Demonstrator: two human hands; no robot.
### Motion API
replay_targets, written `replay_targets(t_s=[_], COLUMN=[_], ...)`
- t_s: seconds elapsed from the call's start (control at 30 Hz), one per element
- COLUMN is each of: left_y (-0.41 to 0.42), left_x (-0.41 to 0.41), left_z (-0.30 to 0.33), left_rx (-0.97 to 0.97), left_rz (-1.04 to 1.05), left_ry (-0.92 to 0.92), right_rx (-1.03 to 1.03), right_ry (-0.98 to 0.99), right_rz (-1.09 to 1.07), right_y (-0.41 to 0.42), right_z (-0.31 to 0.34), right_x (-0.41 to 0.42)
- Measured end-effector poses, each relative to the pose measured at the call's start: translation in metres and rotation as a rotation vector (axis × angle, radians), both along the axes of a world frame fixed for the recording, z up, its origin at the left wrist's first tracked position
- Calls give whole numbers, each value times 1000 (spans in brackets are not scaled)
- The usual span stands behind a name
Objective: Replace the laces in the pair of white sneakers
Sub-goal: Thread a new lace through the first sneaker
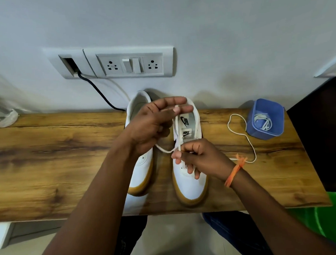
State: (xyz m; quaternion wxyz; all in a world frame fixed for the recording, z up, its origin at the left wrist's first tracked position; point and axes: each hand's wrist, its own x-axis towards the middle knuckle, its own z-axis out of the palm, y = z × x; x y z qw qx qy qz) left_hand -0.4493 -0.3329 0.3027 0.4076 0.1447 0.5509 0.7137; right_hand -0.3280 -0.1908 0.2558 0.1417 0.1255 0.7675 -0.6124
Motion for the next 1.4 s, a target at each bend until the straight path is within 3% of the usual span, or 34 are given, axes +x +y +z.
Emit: replay_targets(t_s=[0.13,0.23,0.37,0.43,0.5,0.6,0.73,0.83,0.97,1.1,1.27,1.33,1.4], left_y=[-3,-3,6,10,13,14,15,11,2,-12,-15,-15,-16], left_x=[-2,0,7,11,15,16,12,11,1,-7,-10,-12,-12], left_z=[2,-2,-17,-18,-15,-15,-21,-22,-16,-2,7,8,9], left_rx=[19,-115,-280,-333,-355,-395,-536,-572,-503,-368,-137,-101,-204], left_rz=[-24,-125,-96,-41,-45,-14,64,38,-1,19,20,67,70], left_ry=[27,140,266,280,304,383,663,723,647,289,-58,-131,-71], right_rx=[71,9,31,154,147,-25,-107,-272,-407,-434,-327,-334,-328], right_ry=[-3,18,171,268,310,240,70,-81,-131,-125,-170,-197,-219], right_rz=[-57,-164,-376,-371,-377,-462,-532,-499,-452,-559,-744,-776,-783], right_y=[4,9,18,19,16,8,0,-3,11,44,71,75,75], right_z=[-4,3,11,10,12,23,27,32,42,38,24,22,22], right_x=[0,-4,-9,-11,-11,-14,-20,-24,-27,-25,-22,-22,-21])
